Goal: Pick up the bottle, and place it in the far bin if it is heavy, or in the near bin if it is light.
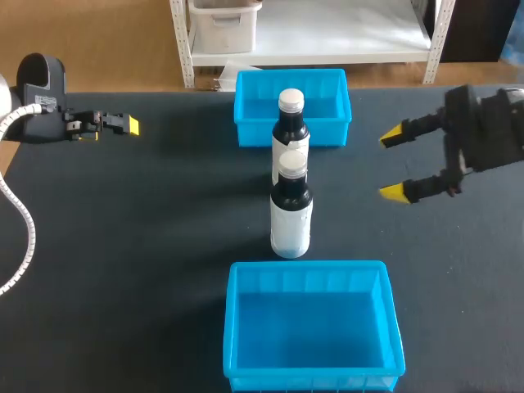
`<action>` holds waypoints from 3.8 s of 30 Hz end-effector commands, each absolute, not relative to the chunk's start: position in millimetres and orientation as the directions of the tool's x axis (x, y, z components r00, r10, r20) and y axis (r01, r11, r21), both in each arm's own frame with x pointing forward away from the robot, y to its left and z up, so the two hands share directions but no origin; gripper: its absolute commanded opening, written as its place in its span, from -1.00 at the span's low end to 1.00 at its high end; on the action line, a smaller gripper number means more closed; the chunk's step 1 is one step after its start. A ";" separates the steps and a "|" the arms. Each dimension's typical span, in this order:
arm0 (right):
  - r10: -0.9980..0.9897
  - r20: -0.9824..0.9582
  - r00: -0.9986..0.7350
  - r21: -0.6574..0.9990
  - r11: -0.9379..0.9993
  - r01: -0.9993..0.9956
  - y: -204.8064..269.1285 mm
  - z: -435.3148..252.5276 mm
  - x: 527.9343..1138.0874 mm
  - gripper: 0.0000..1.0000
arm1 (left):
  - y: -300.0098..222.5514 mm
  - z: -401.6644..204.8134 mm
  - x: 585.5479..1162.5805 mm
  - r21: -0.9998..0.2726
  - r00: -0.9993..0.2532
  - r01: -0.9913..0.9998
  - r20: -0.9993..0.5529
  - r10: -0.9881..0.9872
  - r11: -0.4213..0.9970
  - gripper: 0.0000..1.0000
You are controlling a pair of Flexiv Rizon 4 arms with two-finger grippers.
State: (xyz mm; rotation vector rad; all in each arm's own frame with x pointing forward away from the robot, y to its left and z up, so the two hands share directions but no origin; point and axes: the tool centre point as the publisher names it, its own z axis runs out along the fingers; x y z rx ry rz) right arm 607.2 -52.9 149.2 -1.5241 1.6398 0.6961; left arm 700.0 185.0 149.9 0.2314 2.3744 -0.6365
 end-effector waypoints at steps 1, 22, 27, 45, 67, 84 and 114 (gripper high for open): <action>-0.530 -0.847 0.030 -0.086 0.080 -0.993 -35.4 140.3 620.1 1.00 | 185.0 150.0 700.0 -0.383 -0.767 0.321 -0.642 0.000 0.866 1.00; -0.520 -0.854 -0.025 -0.004 0.053 -0.999 28.2 131.7 611.0 1.00 | 185.0 150.0 700.0 -0.383 -0.767 0.321 -0.642 0.000 0.866 1.00; -0.512 -0.858 -0.036 0.011 0.052 -0.999 37.6 132.9 608.3 1.00 | 185.0 150.0 700.0 -0.383 -0.767 0.321 -0.642 0.000 0.866 1.00; -0.525 -0.847 -0.081 0.066 0.048 -0.997 74.1 121.6 608.6 1.00 | 185.0 150.0 700.0 -0.383 -0.767 0.321 -0.642 0.000 0.866 1.00; -0.513 -0.852 -0.104 0.094 0.046 -0.995 83.0 114.7 610.7 0.70 | 185.0 150.0 700.0 -0.383 -0.767 0.321 -0.642 0.000 0.866 1.00; -0.510 -0.854 -0.105 0.095 0.046 -0.994 83.5 114.9 611.6 -0.17 | 185.0 150.0 700.0 -0.383 -0.767 0.321 -0.642 0.000 0.866 1.00; -0.511 -0.853 -0.100 0.005 0.184 -0.983 11.1 162.6 617.5 -1.00 | 185.0 150.0 700.0 -0.383 -0.767 0.321 -0.642 0.000 0.866 1.00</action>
